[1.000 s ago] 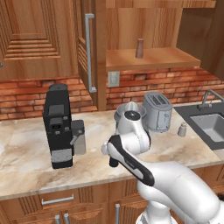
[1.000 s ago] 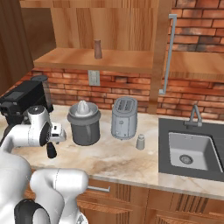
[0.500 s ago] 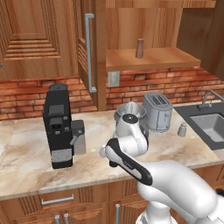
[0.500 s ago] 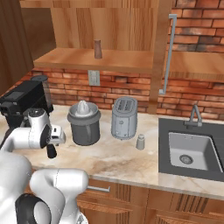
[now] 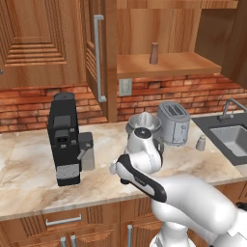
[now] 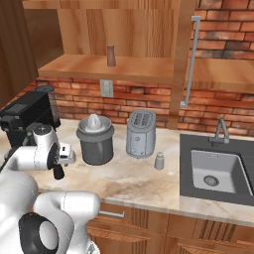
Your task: There are various items on the counter. Only move the condiments/shakers into the cabinet.
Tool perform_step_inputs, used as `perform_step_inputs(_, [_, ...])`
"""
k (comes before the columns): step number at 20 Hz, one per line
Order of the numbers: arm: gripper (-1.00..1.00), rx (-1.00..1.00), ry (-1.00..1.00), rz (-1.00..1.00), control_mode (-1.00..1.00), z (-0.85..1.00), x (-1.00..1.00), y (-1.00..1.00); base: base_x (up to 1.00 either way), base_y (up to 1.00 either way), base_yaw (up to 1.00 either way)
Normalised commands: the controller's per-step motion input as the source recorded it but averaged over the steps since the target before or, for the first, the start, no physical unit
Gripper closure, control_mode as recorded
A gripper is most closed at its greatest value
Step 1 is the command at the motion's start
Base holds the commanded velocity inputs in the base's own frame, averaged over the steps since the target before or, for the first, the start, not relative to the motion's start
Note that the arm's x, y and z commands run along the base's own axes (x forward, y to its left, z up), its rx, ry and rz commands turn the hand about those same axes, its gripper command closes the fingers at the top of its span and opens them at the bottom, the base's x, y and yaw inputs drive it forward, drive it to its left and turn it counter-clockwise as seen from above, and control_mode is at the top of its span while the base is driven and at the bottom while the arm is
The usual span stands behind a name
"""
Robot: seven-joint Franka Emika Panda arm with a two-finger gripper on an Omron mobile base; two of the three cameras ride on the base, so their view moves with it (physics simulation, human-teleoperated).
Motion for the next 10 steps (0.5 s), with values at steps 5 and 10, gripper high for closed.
perform_step_inputs(5, [-1.00, 0.00, -0.02, 0.00, -1.00, -0.06, 0.07, 0.00, 0.00, 0.00, 0.00])
perform_step_inputs(10, [-1.00, 0.00, -0.02, 0.00, -1.00, -0.07, 0.07, 0.00, 0.00, 0.00, 0.00])
